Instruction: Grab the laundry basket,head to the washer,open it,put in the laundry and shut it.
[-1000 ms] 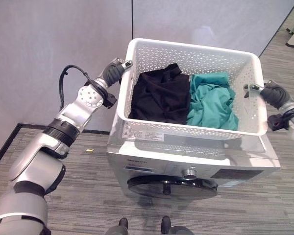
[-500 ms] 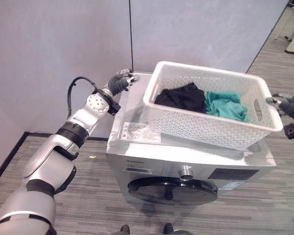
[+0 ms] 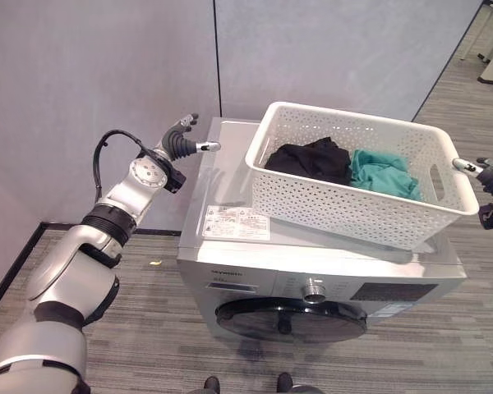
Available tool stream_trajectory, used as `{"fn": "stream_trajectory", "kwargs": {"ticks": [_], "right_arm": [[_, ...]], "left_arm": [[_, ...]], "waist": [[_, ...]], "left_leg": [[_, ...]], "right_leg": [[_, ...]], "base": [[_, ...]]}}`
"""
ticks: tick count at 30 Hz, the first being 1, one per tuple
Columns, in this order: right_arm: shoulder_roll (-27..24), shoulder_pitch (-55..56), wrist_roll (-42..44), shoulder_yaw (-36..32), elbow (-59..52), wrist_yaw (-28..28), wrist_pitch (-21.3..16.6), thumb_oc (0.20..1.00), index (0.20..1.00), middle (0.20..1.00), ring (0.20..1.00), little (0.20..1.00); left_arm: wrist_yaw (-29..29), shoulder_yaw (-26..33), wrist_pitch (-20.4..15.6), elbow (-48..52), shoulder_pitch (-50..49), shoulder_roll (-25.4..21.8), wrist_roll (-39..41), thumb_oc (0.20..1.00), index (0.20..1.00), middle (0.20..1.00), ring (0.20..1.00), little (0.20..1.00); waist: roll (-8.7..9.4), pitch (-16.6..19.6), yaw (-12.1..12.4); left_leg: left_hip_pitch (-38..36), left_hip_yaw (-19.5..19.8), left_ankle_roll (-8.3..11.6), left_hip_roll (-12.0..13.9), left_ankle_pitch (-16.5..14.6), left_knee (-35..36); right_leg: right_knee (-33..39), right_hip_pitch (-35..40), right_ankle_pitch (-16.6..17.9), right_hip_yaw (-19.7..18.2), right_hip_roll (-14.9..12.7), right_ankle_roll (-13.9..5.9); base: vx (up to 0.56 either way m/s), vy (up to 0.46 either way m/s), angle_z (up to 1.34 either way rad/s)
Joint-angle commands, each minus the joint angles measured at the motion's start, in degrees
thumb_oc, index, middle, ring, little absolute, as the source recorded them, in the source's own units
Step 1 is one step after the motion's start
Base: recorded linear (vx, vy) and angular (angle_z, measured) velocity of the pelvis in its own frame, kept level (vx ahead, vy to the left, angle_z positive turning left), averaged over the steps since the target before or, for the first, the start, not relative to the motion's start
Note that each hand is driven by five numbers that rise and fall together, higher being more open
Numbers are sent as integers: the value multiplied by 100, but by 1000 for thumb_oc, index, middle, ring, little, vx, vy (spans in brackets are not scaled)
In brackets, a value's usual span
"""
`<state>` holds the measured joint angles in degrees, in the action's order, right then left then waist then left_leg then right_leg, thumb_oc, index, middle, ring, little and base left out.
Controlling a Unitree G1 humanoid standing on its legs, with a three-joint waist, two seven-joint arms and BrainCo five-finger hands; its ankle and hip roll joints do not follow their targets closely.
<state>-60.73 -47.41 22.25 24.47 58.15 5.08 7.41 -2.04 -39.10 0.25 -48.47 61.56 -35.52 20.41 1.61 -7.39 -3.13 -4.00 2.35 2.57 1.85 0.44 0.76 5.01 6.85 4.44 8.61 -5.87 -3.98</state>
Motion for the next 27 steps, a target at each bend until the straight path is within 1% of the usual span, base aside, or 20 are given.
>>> {"fn": "stream_trajectory", "kwargs": {"ticks": [1, 2, 4, 5, 8, 9, 12, 13, 15, 16, 19, 20, 21, 22, 23, 24, 25, 26, 27], "right_arm": [[-411, -763, 52, 253, 399, -216, -196, 1000, 1000, 1000, 1000, 1000], [-410, -768, 52, 258, 400, -215, -196, 1000, 1000, 1000, 1000, 1000], [-474, -765, 215, 107, 387, -291, -264, 1000, 1000, 1000, 1000, 1000], [-625, -628, 405, -219, 209, -418, -364, 1000, 1000, 1000, 1000, 1000], [-821, -63, 462, -943, -341, -650, -575, 1000, 1000, 1000, 1000, 1000], [-857, 220, 450, -1276, -641, -756, -657, 1000, 1000, 1000, 1000, 1000], [-741, 1612, 218, -2643, -1820, -1058, -900, 1000, 1000, 1000, 1000, 1000], [-616, 2179, 109, -3198, -2291, -1172, -1000, 1000, 1000, 1000, 1000, 1000], [-310, 3029, -105, -3970, -3051, -1306, -1124, 1000, 1000, 1000, 1000, 1000], [-67, 3490, -218, -4410, -3452, -1369, -1199, 1000, 1000, 1000, 1000, 1000], [627, 4642, -595, -5319, -4312, -1465, -1263, 1000, 1000, 1000, 1000, 1000], [854, 4877, -678, -5519, -4513, -1465, -1302, 1000, 1000, 1000, 1000, 1000], [872, 4914, -686, -5529, -4553, -1463, -1286, 1000, 1000, 1000, 1000, 1000], [1424, 5493, -940, -5698, -5054, -1407, -1275, 1000, 1000, 1000, 1000, 1000], [1718, 5765, -1073, -5797, -5403, -1357, -1289, 1000, 1000, 1000, 1000, 1000], [1960, 5946, -1154, -5861, -5732, -1297, -1328, 1000, 1000, 1000, 1000, 1000], [1974, 5970, -1162, -5861, -5764, -1294, -1308, 1000, 1000, 1000, 1000, 1000], [2253, 6196, -1224, -5985, -6237, -1212, -1400, 1000, 1000, 1000, 1000, 1000], [2378, 6282, -1229, -6050, -6398, -1170, -1426, 1000, 1000, 1000, 1000, 1000]], "left_arm": [[-253, 175, -251, -462, 824, -157, 237, 1000, 1000, 1000, 1000, 1000], [-253, 178, -251, -461, 823, -158, 236, 1000, 1000, 1000, 1000, 1000], [-337, 343, -319, -243, 725, -305, 328, 1000, 1000, 1000, 1000, 1000], [-486, 689, -456, 261, 475, -539, 531, 1000, 1000, 1000, 1000, 1000], [-691, 1447, -713, 1334, -269, -865, 766, 1000, 1000, 1000, 1000, 1000], [-774, 1736, -794, 1646, -560, -936, 809, 1000, 1000, 1000, 1000, 1000], [-963, 2804, -994, 2727, -1666, -1098, 816, 1000, 1000, 1000, 1000, 1000], [-1031, 3263, -1067, 3084, -2171, -1107, 750, 1000, 1000, 1000, 1000, 1000], [-1102, 3943, -1117, 3597, -2973, -1047, 657, 1000, 1000, 1000, 1000, 1000], [-1157, 4451, -1165, 3838, -3520, -1023, 583, 1000, 1000, 1000, 1000, 1000], [-1179, 5548, -1132, 4277, -4994, -764, 348, 1000, 1000, 1000, 1000, 1000], [-1169, 5824, -1135, 4318, -5398, -632, 270, 1000, 1000, 1000, 1000, 1000], [-1165, 5838, -1123, 4351, -5439, -622, 266, 1000, 1000, 1000, 1000, 1000], [-1130, 6399, -1130, 4480, -6404, -257, 142, 1000, 1000, 1000, 1000, 1000], [-1066, 6610, -1135, 4543, -6905, -1, 118, 1000, 1000, 1000, 1000, 1000], [-1045, 6802, -1163, 4519, -7277, 310, 168, 1000, 1000, 1000, 1000, 1000], [-1041, 6809, -1155, 4537, -7305, 316, 167, 1000, 1000, 1000, 1000, 1000], [-973, 6926, -1193, 4381, -7733, 735, 369, 1000, 1000, 1000, 1000, 1000], [-944, 6998, -1179, 4253, -7932, 941, 458, 1000, 1000, 1000, 1000, 1000]], "waist": [[-258, 145, 166], [-260, 144, 167], [-258, 166, 192], [-249, 182, 219], [-221, 213, 253], [-223, 225, 246], [-207, 255, 257], [-205, 272, 262], [-200, 292, 274], [-195, 279, 284], [-202, 315, 321], [-199, 296, 332], [-201, 319, 329], [-199, 290, 353], [-195, 263, 368], [-192, 212, 391], [-197, 247, 384], [-187, 178, 415], [-171, 117, 431]], "left_leg": [[135, -420, 198, 525, -50, -37], [133, -423, 198, 526, -51, -37], [90, -460, 195, 532, -68, -28], [52, -475, 192, 534, -84, -18], [29, -481, 189, 534, -115, -21], [43, -481, 183, 529, -107, -20], [3, -466, 184, 530, -155, -13], [-10, -457, 179, 529, -166, 0], [-23, -447, 176, 531, -179, 12], [2, -439, 170, 530, -142, 19], [-43, -422, 187, 564, -149, 86], [-19, -413, 187, 569, -110, 85], [-32, -412, 192, 574, -131, 92], [33, -389, 217, 605, -89, 78], [76, -377, 233, 636, -67, 50], [105, -375, 248, 668, -48, 2], [78, -366, 260, 681, -112, 17], [136, -363, 291, 735, -65, -54], [207, -369, 297, 755, 8, -102]], "right_leg": [[-239, 147, -626, -36, -207, -242], [-240, 147, -626, -39, -207, -242], [-237, 158, -629, -52, -216, -249], [-236, 181, -638, -52, -225, -256], [-236, 205, -660, -52, -233, -254], [-235, 194, -655, -54, -236, -253], [-230, 238, -696, -42, -229, -241], [-222, 256, -713, -47, -225, -228], [-202, 282, -729, -43, -215, -211], [-191, 261, -705, -61, -209, -194], [-121, 312, -749, -66, -152, -148], [-101, 298, -729, -74, -136, -131], [-93, 312, -745, -72, -131, -131], [-18, 290, -738, -87, -70, -80], [-5, 262, -739, -92, -28, -45], [-1, 249, -741, -106, 5, -11], [-1, 270, -795, -108, 17, -16], [-1, 237, -785, -118, 70, 24], [-1, 190, -765, -117, 90, 52]], "base": [[-8, 21, -8], [13, 17, -6], [18, 3, -10], [23, -6, -16], [18, -4, -15], [18, -11, -8], [22, -18, -6], [34, -23, -3], [23, -31, -3], [21, -40, -2], [23, -57, 1], [1, -47, 3], [-31, -93, 4], [-45, -126, 0], [-98, -165, -1], [-24, -100, 3], [-49, -130, 7], [-79, -116, 9], [-255, -234, 8]]}}
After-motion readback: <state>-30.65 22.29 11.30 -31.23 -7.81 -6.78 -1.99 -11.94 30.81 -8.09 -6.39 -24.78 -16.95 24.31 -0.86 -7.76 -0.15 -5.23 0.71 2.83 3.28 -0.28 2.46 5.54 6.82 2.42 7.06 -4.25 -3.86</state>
